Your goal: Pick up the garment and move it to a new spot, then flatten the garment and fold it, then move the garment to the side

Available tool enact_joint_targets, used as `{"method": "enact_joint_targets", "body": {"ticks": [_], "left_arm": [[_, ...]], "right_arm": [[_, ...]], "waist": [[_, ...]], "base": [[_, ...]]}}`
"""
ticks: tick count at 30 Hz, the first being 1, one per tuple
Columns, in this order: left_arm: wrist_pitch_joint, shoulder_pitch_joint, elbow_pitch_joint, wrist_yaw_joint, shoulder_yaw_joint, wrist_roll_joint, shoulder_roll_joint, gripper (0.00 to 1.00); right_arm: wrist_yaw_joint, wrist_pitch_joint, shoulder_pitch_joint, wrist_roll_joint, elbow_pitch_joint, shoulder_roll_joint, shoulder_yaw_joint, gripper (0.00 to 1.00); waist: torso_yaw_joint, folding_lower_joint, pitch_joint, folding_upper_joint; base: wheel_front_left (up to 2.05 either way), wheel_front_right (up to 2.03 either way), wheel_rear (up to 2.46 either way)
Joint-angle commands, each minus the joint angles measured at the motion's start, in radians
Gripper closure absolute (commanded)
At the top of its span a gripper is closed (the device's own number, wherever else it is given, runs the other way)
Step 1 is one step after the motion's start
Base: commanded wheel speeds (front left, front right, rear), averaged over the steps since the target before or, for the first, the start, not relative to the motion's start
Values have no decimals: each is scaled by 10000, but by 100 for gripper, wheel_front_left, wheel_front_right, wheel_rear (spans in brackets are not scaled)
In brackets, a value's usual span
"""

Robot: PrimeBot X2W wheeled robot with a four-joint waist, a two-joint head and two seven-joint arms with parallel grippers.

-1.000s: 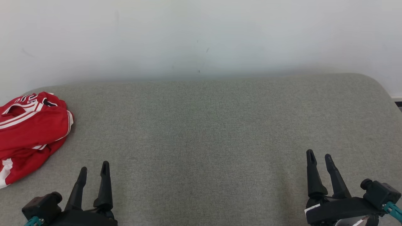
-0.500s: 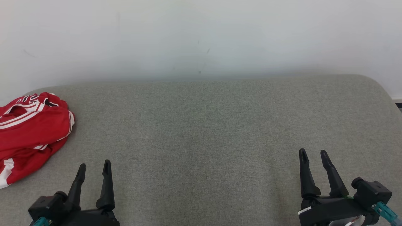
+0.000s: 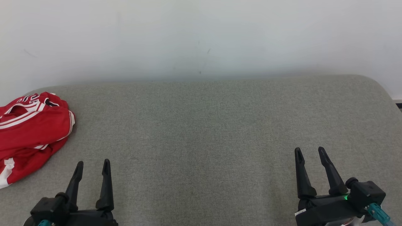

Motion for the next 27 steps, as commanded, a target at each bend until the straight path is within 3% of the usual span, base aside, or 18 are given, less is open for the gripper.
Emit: {"method": "enact_joint_targets", "body": {"ticks": [1,11,27], "left_arm": [[-107,51,-110,-55,65,271,59,0],[-295,205,-97,-197,273,800,-11,0],[-591,345,118,-594,704,1579,-251,0]], "right_arm": [[27,-101,69,-315,-121,-58,31,0],[30,-273,107,-899,-116,-64,74,0],[33,-587,136,-909,29,-128,230,0]], "waist": [[2,0,7,0],[17,0,-3,0],[46,0,-110,0]], "base": [[0,0,0],[0,0,0],[0,0,0]]}}
